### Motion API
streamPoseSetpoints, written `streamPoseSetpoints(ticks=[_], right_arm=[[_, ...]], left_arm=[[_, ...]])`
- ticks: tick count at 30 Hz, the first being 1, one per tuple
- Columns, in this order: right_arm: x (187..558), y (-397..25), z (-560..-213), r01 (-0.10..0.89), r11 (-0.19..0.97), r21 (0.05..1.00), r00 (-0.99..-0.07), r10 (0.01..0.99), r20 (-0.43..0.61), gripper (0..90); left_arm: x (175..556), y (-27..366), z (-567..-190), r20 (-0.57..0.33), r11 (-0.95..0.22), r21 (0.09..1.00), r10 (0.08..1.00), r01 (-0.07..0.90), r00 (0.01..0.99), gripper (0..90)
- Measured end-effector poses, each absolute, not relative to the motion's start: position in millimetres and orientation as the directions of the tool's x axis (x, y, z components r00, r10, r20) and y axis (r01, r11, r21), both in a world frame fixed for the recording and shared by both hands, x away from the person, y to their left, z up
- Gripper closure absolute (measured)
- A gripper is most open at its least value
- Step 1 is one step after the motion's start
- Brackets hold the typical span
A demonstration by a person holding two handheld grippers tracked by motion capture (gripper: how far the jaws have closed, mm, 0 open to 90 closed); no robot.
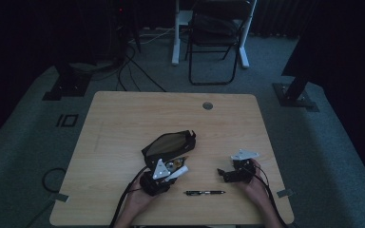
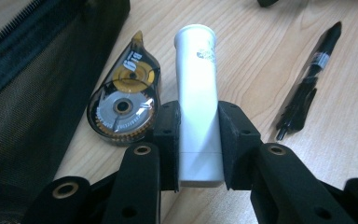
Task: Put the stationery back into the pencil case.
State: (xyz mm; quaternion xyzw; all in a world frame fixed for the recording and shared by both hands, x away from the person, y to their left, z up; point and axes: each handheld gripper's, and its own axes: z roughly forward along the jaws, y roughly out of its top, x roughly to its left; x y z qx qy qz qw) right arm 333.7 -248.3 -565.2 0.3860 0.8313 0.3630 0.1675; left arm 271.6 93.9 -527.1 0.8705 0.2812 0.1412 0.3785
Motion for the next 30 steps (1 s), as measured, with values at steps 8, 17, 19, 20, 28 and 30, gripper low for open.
streamPoseSetpoints(ticks=[8, 17, 19, 20, 28, 30], right_arm=[[333.7, -248.3, -565.2, 0.520, 0.438, 0.733, -0.646, 0.763, 0.002, 11.6], [333.7, -248.3, -565.2, 0.520, 0.438, 0.733, -0.646, 0.763, 0.002, 11.6], [333.7, -248.3, -565.2, 0.520, 0.438, 0.733, -0.646, 0.763, 0.002, 11.6], [333.7, -248.3, -565.2, 0.520, 0.438, 0.733, -0.646, 0.763, 0.002, 11.6], [333.7, -248.3, -565.2, 0.520, 0.438, 0.733, -0.646, 0.763, 0.002, 11.6], [333.7, -248.3, -565.2, 0.520, 0.438, 0.733, -0.646, 0.763, 0.002, 11.6]], left_arm=[[269.5, 93.9, -516.6, 0.037, -0.550, 0.752, 0.587, 0.365, 0.809, 71.2], [268.2, 94.8, -504.8, 0.048, -0.549, 0.762, 0.579, 0.345, 0.814, 71.2], [268.5, 95.3, -502.4, 0.049, -0.547, 0.764, 0.578, 0.342, 0.815, 71.2], [268.5, 95.6, -501.3, 0.050, -0.548, 0.764, 0.577, 0.341, 0.815, 71.2], [268.1, 96.9, -493.6, 0.054, -0.544, 0.772, 0.572, 0.328, 0.819, 71.2], [268.0, 96.9, -492.1, 0.052, -0.543, 0.773, 0.569, 0.328, 0.821, 71.2]])
